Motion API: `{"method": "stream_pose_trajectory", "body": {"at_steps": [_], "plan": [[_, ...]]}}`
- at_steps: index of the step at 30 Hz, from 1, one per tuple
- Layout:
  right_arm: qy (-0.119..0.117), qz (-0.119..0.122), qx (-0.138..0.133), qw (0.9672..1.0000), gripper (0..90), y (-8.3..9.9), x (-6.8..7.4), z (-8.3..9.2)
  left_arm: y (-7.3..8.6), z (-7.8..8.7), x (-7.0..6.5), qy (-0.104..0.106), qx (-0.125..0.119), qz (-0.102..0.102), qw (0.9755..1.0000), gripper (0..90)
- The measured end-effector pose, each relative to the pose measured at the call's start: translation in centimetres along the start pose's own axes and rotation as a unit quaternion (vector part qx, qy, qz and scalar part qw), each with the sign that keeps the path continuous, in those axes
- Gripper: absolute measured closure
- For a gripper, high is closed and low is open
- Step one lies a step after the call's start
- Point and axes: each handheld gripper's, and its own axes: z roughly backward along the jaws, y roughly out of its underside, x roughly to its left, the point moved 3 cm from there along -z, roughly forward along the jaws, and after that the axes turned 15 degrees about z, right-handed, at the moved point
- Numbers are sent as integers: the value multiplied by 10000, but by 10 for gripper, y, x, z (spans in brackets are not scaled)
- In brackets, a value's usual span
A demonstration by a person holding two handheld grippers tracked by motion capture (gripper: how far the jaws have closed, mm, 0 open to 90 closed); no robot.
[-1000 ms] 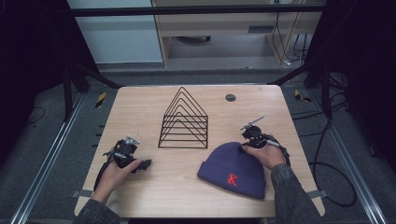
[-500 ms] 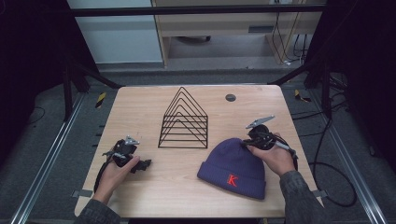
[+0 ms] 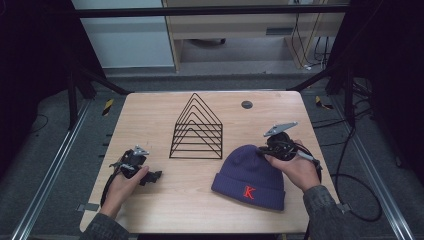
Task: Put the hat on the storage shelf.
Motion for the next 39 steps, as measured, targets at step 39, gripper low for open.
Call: {"method": "stream_pose_trajectory", "body": {"at_steps": [39], "plan": [[128, 466, -315, 9983, 813, -51, 4, 67, -3, 8, 4, 128, -69, 163, 9998, 46]]}}
